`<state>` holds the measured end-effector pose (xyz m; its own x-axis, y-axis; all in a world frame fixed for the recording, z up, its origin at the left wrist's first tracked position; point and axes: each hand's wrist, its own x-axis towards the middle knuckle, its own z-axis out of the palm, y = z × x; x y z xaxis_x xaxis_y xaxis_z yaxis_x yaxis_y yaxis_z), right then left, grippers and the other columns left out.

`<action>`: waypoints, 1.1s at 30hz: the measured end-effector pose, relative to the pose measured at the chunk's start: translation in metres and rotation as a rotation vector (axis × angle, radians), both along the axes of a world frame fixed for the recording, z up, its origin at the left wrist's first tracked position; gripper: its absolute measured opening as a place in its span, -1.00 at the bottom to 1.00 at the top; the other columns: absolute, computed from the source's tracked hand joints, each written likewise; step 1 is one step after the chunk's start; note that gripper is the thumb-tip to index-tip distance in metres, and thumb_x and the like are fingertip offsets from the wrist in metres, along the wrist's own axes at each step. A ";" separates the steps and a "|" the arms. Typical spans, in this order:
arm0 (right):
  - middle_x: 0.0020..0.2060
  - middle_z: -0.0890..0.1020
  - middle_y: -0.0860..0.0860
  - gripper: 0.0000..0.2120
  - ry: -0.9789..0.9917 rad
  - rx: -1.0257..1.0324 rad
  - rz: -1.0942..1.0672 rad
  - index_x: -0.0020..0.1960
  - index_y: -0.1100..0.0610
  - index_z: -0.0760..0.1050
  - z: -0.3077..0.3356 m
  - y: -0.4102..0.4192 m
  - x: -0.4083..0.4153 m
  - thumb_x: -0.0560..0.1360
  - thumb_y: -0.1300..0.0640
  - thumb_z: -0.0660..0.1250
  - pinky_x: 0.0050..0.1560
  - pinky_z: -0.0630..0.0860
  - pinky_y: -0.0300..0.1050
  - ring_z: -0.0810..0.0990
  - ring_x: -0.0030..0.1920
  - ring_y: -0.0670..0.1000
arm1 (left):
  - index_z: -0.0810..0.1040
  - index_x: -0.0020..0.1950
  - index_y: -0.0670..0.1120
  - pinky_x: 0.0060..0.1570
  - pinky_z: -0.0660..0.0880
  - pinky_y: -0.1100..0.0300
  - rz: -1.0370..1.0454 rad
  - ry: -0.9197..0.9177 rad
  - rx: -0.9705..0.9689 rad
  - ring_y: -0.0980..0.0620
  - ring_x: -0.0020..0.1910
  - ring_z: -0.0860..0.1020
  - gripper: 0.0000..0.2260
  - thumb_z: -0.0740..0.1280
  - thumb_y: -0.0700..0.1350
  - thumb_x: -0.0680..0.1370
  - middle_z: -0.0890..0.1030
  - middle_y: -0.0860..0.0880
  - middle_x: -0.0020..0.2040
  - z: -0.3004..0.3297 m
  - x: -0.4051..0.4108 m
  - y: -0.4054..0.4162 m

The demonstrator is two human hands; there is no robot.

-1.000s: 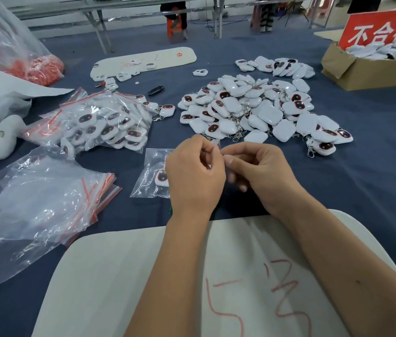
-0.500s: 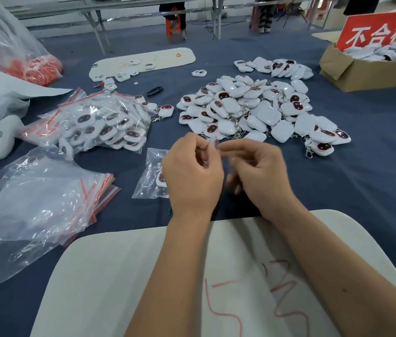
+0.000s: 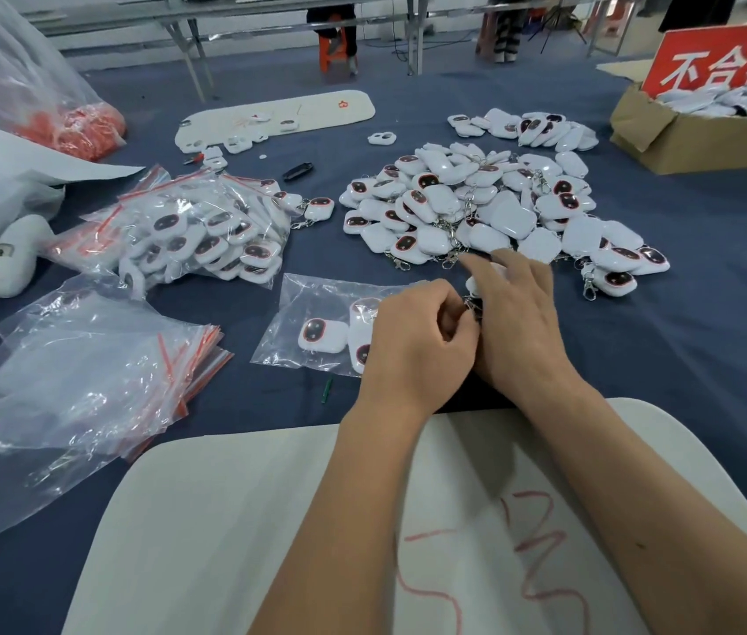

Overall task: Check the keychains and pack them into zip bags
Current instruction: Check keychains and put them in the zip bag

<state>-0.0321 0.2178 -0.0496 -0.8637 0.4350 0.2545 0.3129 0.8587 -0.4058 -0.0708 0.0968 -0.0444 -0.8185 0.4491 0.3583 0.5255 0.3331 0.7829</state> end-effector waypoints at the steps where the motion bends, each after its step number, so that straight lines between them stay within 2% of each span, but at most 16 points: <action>1: 0.58 0.26 0.11 -0.42 -0.091 0.035 0.016 0.59 -0.06 0.33 0.000 0.000 -0.001 0.59 0.12 0.33 0.44 0.24 0.01 0.14 0.56 0.17 | 0.53 -0.23 -0.13 -0.18 0.49 0.04 0.001 0.018 -0.016 0.03 -0.28 0.51 -0.85 0.40 -0.19 0.53 0.58 0.02 -0.31 0.000 0.000 0.000; 2: 0.60 0.25 0.10 -0.47 -0.128 0.047 0.028 0.57 -0.09 0.37 0.000 -0.001 -0.001 0.61 0.09 0.32 0.47 0.23 0.07 0.14 0.57 0.17 | 0.53 -0.23 -0.13 -0.16 0.47 0.05 0.007 0.036 -0.042 0.02 -0.24 0.50 -0.85 0.41 -0.18 0.53 0.57 0.00 -0.28 -0.001 -0.002 -0.001; 3: 0.57 0.32 0.09 -0.54 -0.103 0.031 0.029 0.51 -0.09 0.45 0.000 0.000 -0.001 0.62 0.09 0.33 0.45 0.23 0.06 0.19 0.54 0.17 | 0.53 -0.22 -0.12 -0.14 0.44 0.09 0.023 0.052 -0.079 0.01 -0.20 0.49 -0.84 0.41 -0.16 0.54 0.56 -0.01 -0.23 -0.002 -0.004 -0.002; 5: 0.38 0.52 0.06 -0.66 0.048 -0.071 0.023 0.37 0.00 0.58 0.000 0.001 0.000 0.60 0.15 0.37 0.38 0.25 -0.07 0.37 0.39 0.16 | 0.54 -0.21 -0.08 -0.11 0.33 0.19 0.082 0.084 -0.163 0.04 -0.15 0.45 -0.83 0.43 -0.08 0.54 0.52 0.00 -0.15 -0.004 -0.008 -0.006; 7: 0.22 0.65 0.05 -0.74 0.189 -0.146 0.019 0.28 0.10 0.62 0.000 0.000 0.001 0.60 0.20 0.38 0.28 0.32 -0.13 0.50 0.26 0.14 | 0.55 -0.20 -0.05 -0.10 0.30 0.23 0.139 0.110 -0.180 0.07 -0.13 0.44 -0.83 0.45 -0.04 0.54 0.51 0.01 -0.13 -0.003 -0.011 -0.010; 10: -0.06 0.71 -0.01 -0.85 0.422 -0.318 0.001 0.16 0.13 0.61 0.004 -0.002 0.003 0.66 0.21 0.29 -0.01 0.51 -0.18 0.66 -0.06 -0.02 | 0.56 -0.21 -0.05 -0.07 0.46 0.13 0.188 0.066 0.012 0.06 -0.17 0.51 -0.85 0.45 -0.11 0.54 0.59 0.02 -0.20 0.001 -0.009 -0.008; 12: -0.15 0.70 -0.07 -0.85 0.492 -0.486 -0.023 0.09 0.07 0.58 0.005 -0.003 0.003 0.66 0.23 0.26 -0.17 0.52 -0.29 0.68 -0.21 -0.16 | 0.58 -0.16 -0.07 -0.09 0.59 0.02 0.194 -0.078 0.140 0.04 -0.23 0.58 -0.88 0.45 -0.12 0.55 0.61 0.05 -0.25 0.003 -0.005 -0.004; 13: -0.15 0.70 -0.07 -0.86 0.499 -0.582 -0.023 0.07 0.05 0.59 0.004 -0.002 0.001 0.64 0.24 0.29 -0.15 0.56 -0.27 0.69 -0.20 -0.17 | 0.58 -0.12 -0.07 -0.10 0.63 -0.04 0.182 -0.166 0.166 0.01 -0.24 0.61 -0.90 0.45 -0.11 0.56 0.62 0.05 -0.23 0.003 -0.004 -0.002; 16: -0.09 0.72 0.02 -0.88 0.526 -0.977 0.013 0.05 0.07 0.63 0.003 -0.003 -0.003 0.60 0.27 0.38 0.06 0.68 0.02 0.69 -0.08 0.00 | 0.58 -0.09 -0.05 -0.11 0.67 -0.12 0.124 -0.302 0.161 -0.10 -0.24 0.68 -0.90 0.45 -0.10 0.59 0.66 -0.02 -0.19 0.001 -0.005 -0.001; 17: -0.09 0.71 0.05 -0.88 0.552 -1.116 0.027 0.04 0.10 0.63 0.003 -0.004 -0.005 0.61 0.29 0.39 0.08 0.69 0.06 0.68 -0.06 0.05 | 0.59 -0.09 -0.07 -0.13 0.68 -0.10 0.116 -0.317 0.182 -0.11 -0.24 0.68 -0.90 0.46 -0.12 0.59 0.66 -0.06 -0.20 0.002 -0.007 -0.002; 19: -0.10 0.70 0.09 -0.90 0.578 -1.268 0.055 0.05 0.15 0.63 0.003 -0.006 -0.007 0.61 0.32 0.40 0.03 0.68 -0.01 0.69 -0.05 0.06 | 0.62 -0.07 -0.15 -0.20 0.69 0.00 0.130 -0.357 0.274 -0.08 -0.29 0.68 -0.91 0.47 -0.16 0.58 0.68 -0.11 -0.20 0.003 -0.009 -0.004; 22: -0.19 0.72 0.04 -0.93 0.525 -1.143 0.056 -0.02 0.12 0.64 0.000 -0.007 -0.006 0.54 0.26 0.49 -0.07 0.59 -0.14 0.66 -0.19 -0.03 | 0.66 -0.04 -0.17 -0.31 0.59 0.21 0.183 -0.443 0.449 0.05 -0.33 0.64 -0.94 0.49 -0.19 0.57 0.71 -0.10 -0.18 0.007 -0.012 -0.007; 24: -0.25 0.72 -0.03 -0.90 0.476 -1.051 0.089 -0.03 0.07 0.65 0.000 -0.007 -0.004 0.51 0.22 0.52 -0.13 0.57 -0.20 0.64 -0.25 -0.09 | 0.67 -0.01 -0.19 -0.29 0.57 0.25 0.179 -0.476 0.532 0.06 -0.30 0.63 -0.94 0.48 -0.21 0.57 0.70 -0.11 -0.17 0.009 -0.012 -0.009; 26: -0.25 0.73 -0.03 -0.85 0.440 -1.037 0.174 0.05 0.04 0.65 0.002 -0.008 -0.001 0.52 0.23 0.50 -0.15 0.57 -0.26 0.64 -0.27 -0.10 | 0.66 -0.01 -0.20 -0.31 0.57 0.25 0.165 -0.511 0.570 0.01 -0.27 0.63 -0.95 0.47 -0.21 0.58 0.69 -0.13 -0.19 0.010 -0.012 -0.011; 29: -0.19 0.75 0.02 -0.80 0.414 -1.016 0.260 0.11 0.07 0.67 0.004 -0.010 0.001 0.53 0.28 0.48 -0.15 0.60 -0.23 0.66 -0.27 -0.09 | 0.65 -0.07 -0.12 -0.36 0.48 0.22 0.189 -0.506 0.472 -0.05 -0.23 0.63 -0.93 0.43 -0.17 0.61 0.68 -0.13 -0.19 0.008 -0.014 -0.011; 33: -0.14 0.76 0.08 -0.80 0.402 -1.030 0.272 0.12 0.13 0.68 0.003 -0.011 0.000 0.54 0.32 0.47 -0.18 0.60 -0.22 0.70 -0.22 -0.09 | 0.64 -0.03 -0.10 -0.30 0.47 0.18 0.217 -0.474 0.398 0.06 -0.26 0.60 -0.93 0.40 -0.13 0.62 0.68 -0.06 -0.18 0.006 -0.016 -0.011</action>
<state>-0.0321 0.2065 -0.0462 -0.8980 0.4083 0.1642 -0.1447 0.0785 -0.9864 -0.0866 0.0862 -0.0380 -0.9857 0.1632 0.0411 0.0465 0.0297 0.9985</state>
